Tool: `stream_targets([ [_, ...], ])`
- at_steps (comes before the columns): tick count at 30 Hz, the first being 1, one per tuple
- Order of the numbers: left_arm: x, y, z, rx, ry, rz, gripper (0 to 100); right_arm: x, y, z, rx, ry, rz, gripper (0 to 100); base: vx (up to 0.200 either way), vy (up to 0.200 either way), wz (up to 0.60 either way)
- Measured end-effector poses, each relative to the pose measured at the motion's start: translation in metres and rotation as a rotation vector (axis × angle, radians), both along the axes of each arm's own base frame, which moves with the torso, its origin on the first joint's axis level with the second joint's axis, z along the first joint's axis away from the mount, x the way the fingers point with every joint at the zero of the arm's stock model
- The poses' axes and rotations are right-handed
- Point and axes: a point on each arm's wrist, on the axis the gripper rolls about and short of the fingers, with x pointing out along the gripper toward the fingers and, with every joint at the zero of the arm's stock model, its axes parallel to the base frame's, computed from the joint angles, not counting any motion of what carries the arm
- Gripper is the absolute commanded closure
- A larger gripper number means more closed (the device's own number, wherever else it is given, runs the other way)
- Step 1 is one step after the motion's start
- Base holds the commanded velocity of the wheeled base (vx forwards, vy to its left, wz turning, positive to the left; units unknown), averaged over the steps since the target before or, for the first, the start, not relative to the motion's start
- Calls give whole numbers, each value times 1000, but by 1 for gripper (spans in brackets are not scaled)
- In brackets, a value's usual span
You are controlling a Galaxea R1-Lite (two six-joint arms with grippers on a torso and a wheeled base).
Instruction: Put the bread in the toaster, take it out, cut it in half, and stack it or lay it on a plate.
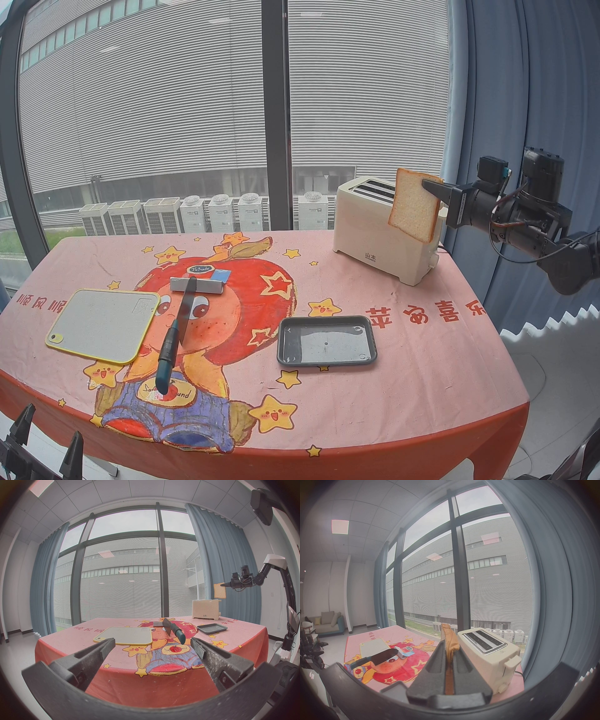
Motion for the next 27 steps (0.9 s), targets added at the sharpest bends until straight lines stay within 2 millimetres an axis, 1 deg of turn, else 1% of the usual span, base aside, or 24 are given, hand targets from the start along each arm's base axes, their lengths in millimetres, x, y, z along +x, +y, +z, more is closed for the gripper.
stream_targets([
  [9, 0, 0, 0, 0, 0, 0, 0, -34, -4, -12, 19, -6, 13, 100, 0, 0, 0],
  [17, 0, 0, 0, 0, 0, 1, 0, -61, -12, -17, 62, -33, 10, 100, 0, 0, 0],
  [27, 0, 0, 0, 0, 0, 0, 0, -82, -16, -25, 71, -55, 16, 100, 0, 0, 0],
])
